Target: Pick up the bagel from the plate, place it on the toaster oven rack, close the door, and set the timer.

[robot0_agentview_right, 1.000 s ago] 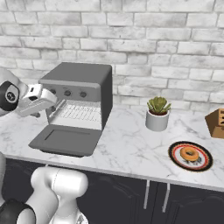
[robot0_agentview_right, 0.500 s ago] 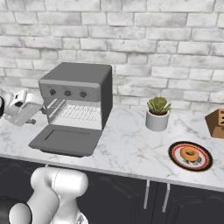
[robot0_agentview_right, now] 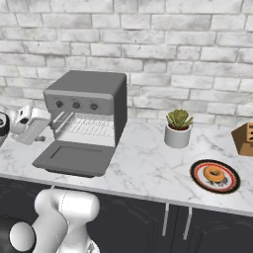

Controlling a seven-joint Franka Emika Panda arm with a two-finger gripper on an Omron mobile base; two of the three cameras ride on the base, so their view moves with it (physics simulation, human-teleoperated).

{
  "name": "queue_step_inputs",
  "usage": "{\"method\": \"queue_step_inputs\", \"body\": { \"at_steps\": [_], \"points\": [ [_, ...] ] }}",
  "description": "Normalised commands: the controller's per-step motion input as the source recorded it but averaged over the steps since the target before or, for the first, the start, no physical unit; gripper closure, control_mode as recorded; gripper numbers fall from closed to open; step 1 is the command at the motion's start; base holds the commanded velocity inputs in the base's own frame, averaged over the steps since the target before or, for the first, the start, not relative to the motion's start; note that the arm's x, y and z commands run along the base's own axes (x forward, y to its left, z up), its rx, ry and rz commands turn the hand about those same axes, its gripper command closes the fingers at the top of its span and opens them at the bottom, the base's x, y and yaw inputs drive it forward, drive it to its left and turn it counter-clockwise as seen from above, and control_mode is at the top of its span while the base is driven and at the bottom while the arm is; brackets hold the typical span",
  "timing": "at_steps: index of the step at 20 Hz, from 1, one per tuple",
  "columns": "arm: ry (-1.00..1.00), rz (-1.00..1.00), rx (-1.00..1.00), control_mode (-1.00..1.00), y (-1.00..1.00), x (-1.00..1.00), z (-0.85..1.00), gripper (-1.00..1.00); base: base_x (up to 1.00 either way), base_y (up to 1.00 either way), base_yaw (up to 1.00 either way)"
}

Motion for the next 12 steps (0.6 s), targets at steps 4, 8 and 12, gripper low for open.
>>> {"method": "queue_step_inputs", "body": {
  "at_steps": [4, 8, 12],
  "points": [
    [-0.05, 0.00, 0.00, -1.00, 0.00, 0.39, -0.18, -1.00, 0.00, 0.00, 0.00],
    [-0.07, 0.00, 0.00, -1.00, 0.00, 0.29, -0.22, -1.00, 0.00, 0.00, 0.00],
    [-0.04, 0.00, 0.00, -1.00, 0.00, 0.24, -0.28, -1.00, 0.00, 0.00, 0.00]
  ]
}}
